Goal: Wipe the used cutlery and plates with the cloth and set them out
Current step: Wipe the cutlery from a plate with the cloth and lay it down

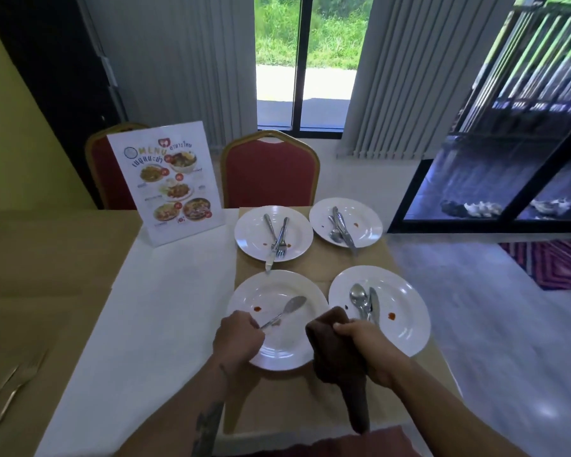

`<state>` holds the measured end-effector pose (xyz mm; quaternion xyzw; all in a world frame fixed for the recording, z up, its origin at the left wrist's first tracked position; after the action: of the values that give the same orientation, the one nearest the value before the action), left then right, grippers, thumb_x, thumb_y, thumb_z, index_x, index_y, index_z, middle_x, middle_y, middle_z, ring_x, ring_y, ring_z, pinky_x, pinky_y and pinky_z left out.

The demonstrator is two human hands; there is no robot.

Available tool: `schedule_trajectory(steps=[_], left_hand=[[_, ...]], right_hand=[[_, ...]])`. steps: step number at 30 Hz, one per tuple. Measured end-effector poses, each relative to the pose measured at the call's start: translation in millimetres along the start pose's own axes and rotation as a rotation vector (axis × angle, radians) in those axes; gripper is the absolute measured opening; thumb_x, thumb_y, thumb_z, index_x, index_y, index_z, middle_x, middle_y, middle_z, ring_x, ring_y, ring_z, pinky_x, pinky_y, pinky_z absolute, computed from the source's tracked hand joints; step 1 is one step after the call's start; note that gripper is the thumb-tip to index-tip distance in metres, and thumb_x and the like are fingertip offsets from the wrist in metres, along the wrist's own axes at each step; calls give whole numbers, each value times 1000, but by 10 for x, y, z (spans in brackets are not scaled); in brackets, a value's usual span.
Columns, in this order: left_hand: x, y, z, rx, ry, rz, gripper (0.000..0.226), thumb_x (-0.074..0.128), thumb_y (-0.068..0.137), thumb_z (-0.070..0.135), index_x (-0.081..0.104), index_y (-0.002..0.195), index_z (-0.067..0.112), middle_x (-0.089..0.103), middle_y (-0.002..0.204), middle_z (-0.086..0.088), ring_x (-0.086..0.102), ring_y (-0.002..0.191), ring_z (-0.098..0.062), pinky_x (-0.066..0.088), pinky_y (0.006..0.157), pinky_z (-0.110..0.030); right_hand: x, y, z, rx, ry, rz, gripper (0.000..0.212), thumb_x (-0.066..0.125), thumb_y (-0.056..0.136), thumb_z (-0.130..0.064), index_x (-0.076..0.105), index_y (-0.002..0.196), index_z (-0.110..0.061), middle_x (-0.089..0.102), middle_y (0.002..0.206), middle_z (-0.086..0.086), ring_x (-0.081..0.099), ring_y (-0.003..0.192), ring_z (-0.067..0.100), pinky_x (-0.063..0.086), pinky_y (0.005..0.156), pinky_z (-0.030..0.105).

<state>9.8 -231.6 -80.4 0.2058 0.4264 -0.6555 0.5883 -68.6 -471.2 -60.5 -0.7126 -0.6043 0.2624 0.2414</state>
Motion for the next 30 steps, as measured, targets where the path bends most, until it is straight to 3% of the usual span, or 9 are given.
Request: schedule_trajectory(steps=[3,6,10,15,18,21,23,27,30], left_hand=[[-76,3,-6,-53,-162,1,19,63,90,15,77,103,16,72,105,-2,64,98,-21,52,90,-30],[-131,-87,56,-32,-338,-69,13,71,83,10,78,89,18,72,102,0,64,102,-20,51,95,-31],[-218,-314,160,18,-417,-179,14,70,80,0,77,81,12,71,77,-2,63,78,-15,48,65,-20],[-415,-451,71,55,-433,-273,20,70,73,-9,75,68,10,68,63,-3,59,59,-12,45,53,-17],[-558,-509,-58,103,-417,-355,16,68,75,-11,74,72,5,67,63,-7,58,56,-12,44,52,-15],[-679,-578,-134,154,-414,-430,15,63,78,-13,71,77,0,65,62,-9,57,53,-11,43,52,-15],[-761,-589,-168,181,-406,-451,14,63,79,-12,70,78,0,65,61,-9,56,51,-10,42,52,-15],[-978,-596,-372,201,-389,-489,12,64,79,-8,71,78,2,66,64,-9,54,55,-12,40,54,-20],[-1109,-612,-576,197,-412,-493,17,65,77,-9,71,73,6,65,64,-9,55,57,-15,40,54,-22]], right_hand=[[66,146,3,21,0,62,27,59,99,-25,63,121,-11,70,113,14,66,106,32,52,101,48],[218,237,-22,37,141,44,27,55,101,-21,57,125,-8,69,113,16,66,105,33,54,95,47],[516,266,-141,-30,305,-44,27,50,103,-12,56,130,-14,69,119,15,66,109,32,54,89,45],[724,190,-328,-176,329,0,35,63,93,-3,57,127,-13,70,115,16,69,105,33,56,95,52],[733,55,-474,-279,278,135,32,67,88,1,59,113,-17,74,103,12,74,85,23,60,76,40],[820,-100,-660,-426,175,228,26,68,84,1,57,102,-14,76,88,8,75,80,26,60,74,42],[891,-168,-713,-463,221,272,23,66,87,2,57,102,-13,74,82,5,73,78,24,56,69,35],[1227,-289,-684,-424,352,268,16,65,91,-12,60,105,-19,74,97,11,73,89,30,58,83,43],[1605,-386,-625,-383,390,124,17,55,99,-10,67,109,-4,77,83,18,75,74,33,62,69,41]])
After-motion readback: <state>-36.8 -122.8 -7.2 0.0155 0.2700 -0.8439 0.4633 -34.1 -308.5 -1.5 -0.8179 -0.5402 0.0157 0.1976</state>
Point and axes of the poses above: each hand's wrist, its own y-axis towards the middle knuckle, its own x-axis out of the palm, z = x × y, the point moved 7 cm from there along y, towards the middle knuckle
